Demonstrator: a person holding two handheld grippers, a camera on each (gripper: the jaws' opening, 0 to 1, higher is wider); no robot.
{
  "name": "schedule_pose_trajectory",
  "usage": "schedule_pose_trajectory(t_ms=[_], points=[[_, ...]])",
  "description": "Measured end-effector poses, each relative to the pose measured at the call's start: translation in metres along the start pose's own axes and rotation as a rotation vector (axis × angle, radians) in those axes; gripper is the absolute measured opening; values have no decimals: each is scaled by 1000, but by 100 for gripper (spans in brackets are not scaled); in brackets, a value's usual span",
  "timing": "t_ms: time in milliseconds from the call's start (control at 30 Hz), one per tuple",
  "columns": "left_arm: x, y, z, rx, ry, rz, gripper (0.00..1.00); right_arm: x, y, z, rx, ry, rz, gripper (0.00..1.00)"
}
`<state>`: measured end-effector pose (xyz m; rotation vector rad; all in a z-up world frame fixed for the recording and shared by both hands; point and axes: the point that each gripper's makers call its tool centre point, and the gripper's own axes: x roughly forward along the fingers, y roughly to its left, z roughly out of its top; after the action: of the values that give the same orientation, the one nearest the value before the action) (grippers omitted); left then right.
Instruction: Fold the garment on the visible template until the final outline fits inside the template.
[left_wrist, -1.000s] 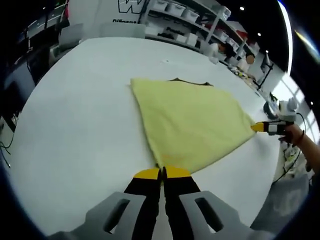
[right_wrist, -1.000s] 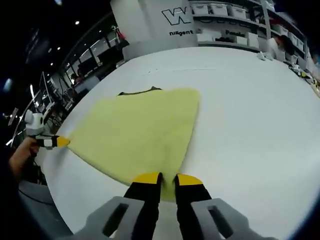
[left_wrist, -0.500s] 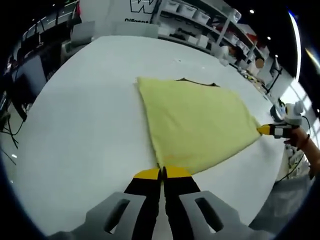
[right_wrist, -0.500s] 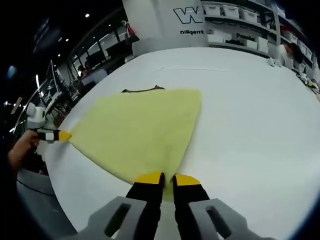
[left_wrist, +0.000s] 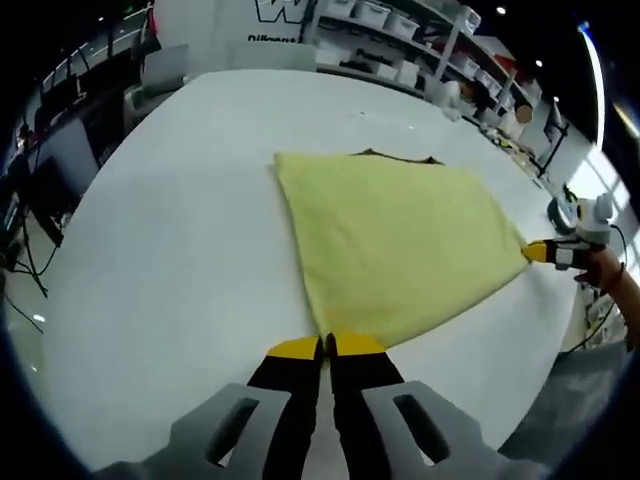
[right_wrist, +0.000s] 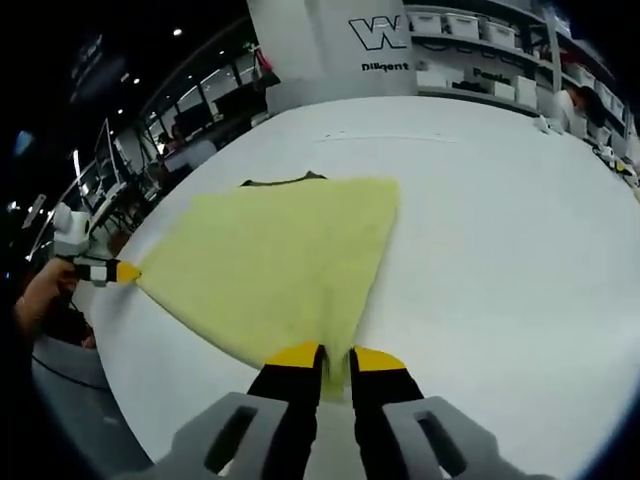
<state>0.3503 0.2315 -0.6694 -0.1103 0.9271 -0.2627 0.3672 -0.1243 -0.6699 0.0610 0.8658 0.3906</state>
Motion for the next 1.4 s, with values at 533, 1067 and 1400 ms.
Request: schedule_pose_trajectory(t_ms=[533, 1067, 1400], points=[[-52, -36, 55, -47, -270, -105, 78, -53, 50, 51, -65, -191, 7, 81], [-103, -69, 44, 0, -329, -128, 96, -109, 93, 38, -76, -212, 43, 94], [-123, -74, 24, 19, -288, -112, 98, -125, 100, 25, -50, -188, 60, 95]])
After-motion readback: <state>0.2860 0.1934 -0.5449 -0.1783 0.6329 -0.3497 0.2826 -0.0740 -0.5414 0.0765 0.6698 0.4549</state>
